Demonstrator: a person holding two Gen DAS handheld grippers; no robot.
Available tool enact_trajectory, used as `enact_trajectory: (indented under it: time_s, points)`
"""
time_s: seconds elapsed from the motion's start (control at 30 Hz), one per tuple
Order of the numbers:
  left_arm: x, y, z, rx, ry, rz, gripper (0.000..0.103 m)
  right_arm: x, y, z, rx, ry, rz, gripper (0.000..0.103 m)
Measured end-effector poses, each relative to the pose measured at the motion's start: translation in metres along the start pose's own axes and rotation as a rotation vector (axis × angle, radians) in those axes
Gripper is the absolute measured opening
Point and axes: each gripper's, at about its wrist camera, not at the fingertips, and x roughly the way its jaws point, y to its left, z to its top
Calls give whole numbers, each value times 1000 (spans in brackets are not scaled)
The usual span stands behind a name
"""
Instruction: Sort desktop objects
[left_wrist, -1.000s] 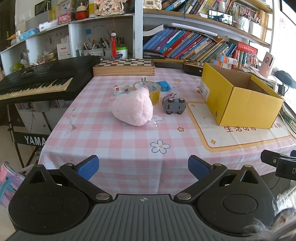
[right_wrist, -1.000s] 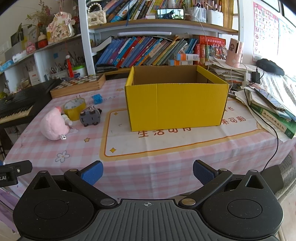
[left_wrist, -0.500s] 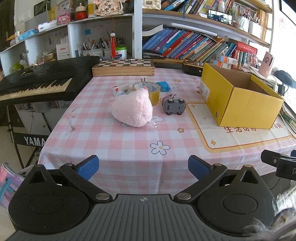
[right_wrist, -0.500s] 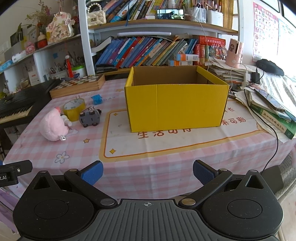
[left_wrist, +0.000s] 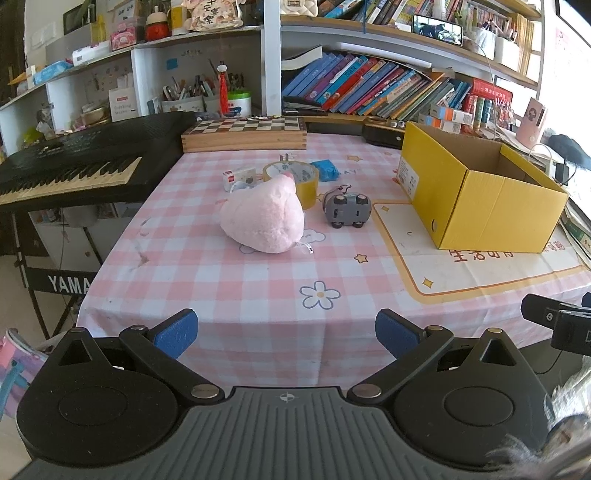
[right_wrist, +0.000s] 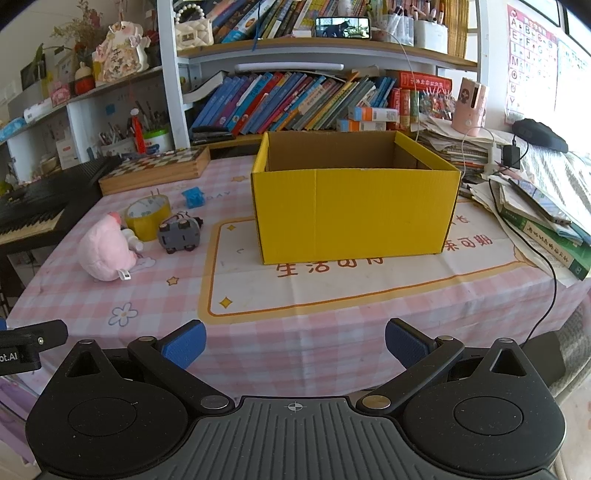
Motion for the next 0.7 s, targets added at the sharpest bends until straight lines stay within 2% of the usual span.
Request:
enact_trajectory:
  time_s: [0.7]
  points:
    - [1,10,4,-21,-7,-12,103,1,18,7,-40,-5,29,103]
